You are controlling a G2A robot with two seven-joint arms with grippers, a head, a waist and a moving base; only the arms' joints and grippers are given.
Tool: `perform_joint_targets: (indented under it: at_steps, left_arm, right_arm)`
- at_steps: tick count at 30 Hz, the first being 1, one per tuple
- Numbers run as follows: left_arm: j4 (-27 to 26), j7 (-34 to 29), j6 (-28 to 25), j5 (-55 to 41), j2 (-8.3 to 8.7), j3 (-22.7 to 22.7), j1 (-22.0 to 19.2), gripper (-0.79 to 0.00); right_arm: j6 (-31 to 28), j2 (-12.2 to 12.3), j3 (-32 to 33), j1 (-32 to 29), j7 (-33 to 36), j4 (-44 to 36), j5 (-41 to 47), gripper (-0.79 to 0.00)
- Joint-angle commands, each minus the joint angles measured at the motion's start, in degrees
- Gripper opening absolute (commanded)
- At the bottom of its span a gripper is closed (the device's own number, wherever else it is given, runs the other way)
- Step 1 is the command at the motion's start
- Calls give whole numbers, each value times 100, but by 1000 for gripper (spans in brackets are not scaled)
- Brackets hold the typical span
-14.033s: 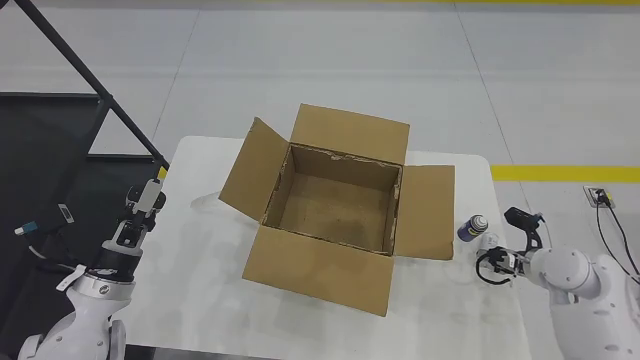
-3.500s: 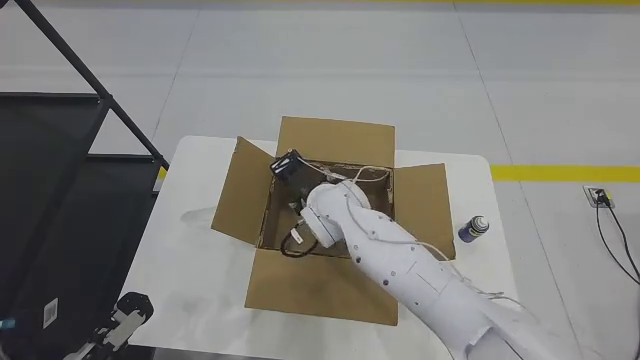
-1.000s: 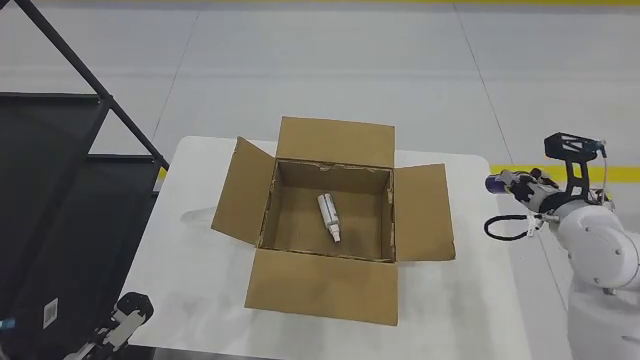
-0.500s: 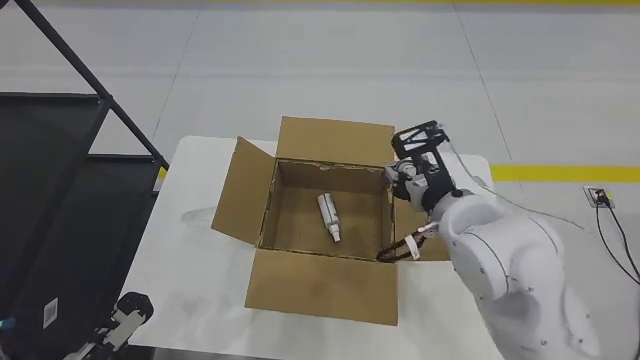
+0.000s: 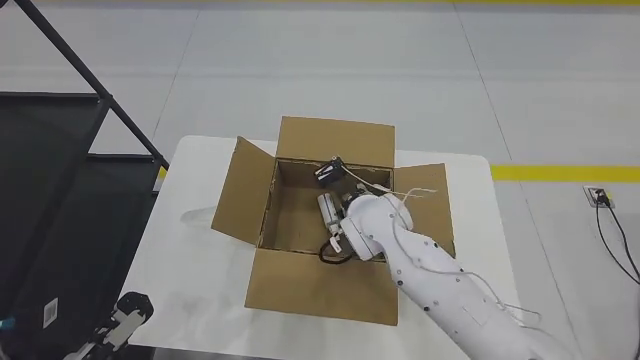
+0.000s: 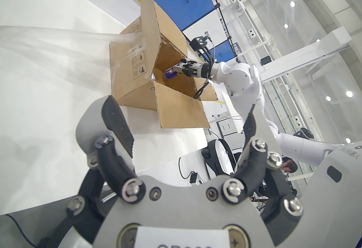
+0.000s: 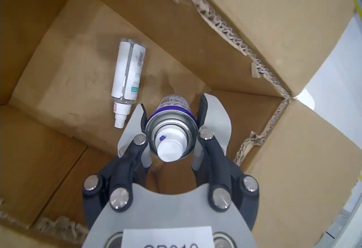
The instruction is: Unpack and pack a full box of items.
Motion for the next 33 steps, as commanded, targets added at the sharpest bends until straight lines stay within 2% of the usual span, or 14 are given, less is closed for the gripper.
perform_joint_targets:
  at_steps: [1,7,9,10,12,15,16,18,22,26,27,28,33]
  left_arm:
    - [0,0,0,0,0,0,0,0]
    - [0,0,0,0,0,0,0,0]
    - [0,0,0,0,0,0,0,0]
    - [0,0,0,0,0,0,0,0]
    - [0,0,0,0,0,0,0,0]
    - [0,0,0,0,0,0,0,0]
    - [0,0,0,0,0,0,0,0]
    - [0,0,0,0,0,0,0,0]
    - [0,0,0,0,0,0,0,0]
    - [0,0,0,0,0,0,0,0]
    - [0,0,0,0,0,0,0,0]
    - [0,0,0,0,0,0,0,0]
    - [26,116,212,178,9,34,-137,0]
  right_arm:
    - [-79,-84,-9,149,-83,449,247,-785]
    - [-212,-295,-82,401,-383,1320,587,-782]
    - [-245,-344,-80,446,-458,1478,662,-677]
    - [-265,-362,-73,459,-490,1523,685,-579]
    - [-305,-382,-45,462,-538,1552,710,-440]
    - [-353,-382,18,433,-546,1526,671,-397]
    - [-322,-376,40,416,-556,1504,616,-354]
    - [-301,-359,116,365,-551,1407,571,-200]
    - [-335,-294,305,237,-467,1174,457,-68]
    - [-404,-210,534,51,-365,742,342,-43]
    - [-446,-177,612,-36,-341,533,310,-3]
    - [-510,-136,700,-152,-301,272,275,0]
    - [-911,166,1470,-1138,6,-1735,89,0]
